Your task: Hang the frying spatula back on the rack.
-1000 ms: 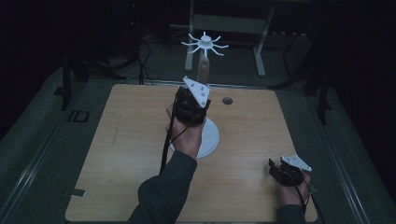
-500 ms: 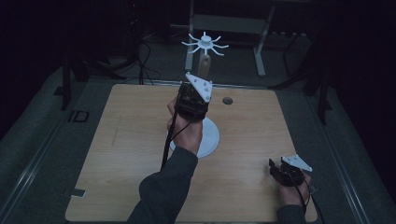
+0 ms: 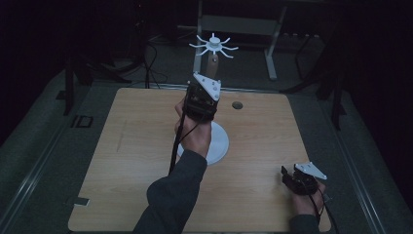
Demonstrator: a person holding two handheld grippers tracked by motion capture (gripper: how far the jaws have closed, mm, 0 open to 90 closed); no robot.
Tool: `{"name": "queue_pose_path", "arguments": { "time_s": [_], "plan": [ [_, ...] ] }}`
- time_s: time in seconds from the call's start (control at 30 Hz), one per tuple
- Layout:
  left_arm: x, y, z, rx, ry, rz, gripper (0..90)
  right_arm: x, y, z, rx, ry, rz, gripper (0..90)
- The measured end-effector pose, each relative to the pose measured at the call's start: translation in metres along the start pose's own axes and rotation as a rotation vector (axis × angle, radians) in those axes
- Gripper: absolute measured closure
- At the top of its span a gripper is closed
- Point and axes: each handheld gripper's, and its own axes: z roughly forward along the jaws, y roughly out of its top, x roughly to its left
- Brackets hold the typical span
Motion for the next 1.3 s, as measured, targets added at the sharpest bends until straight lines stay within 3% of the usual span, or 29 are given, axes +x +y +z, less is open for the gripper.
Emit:
{"name": "queue_pose_path", "arguments": {
  "time_s": [0.4,0.9,1.07,1.3],
  "plan": [
    [0.001,-0.001,0.008,0.032,-0.003,-0.007,73.7,-0.001,0.000,-0.001,-0.001,-0.002,0.007,48.4],
    [0.001,-0.006,0.004,0.016,-0.014,0.015,71.7,0.000,-0.001,0.000,0.004,-0.001,-0.001,48.3],
    [0.003,-0.007,0.000,0.017,-0.038,-0.003,69.5,0.000,-0.001,0.000,0.004,-0.001,0.000,48.2],
    [0.001,-0.010,-0.003,0.012,-0.053,0.005,66.5,0.000,-0.001,0.000,0.004,-0.001,-0.001,48.2]
  ]
}}
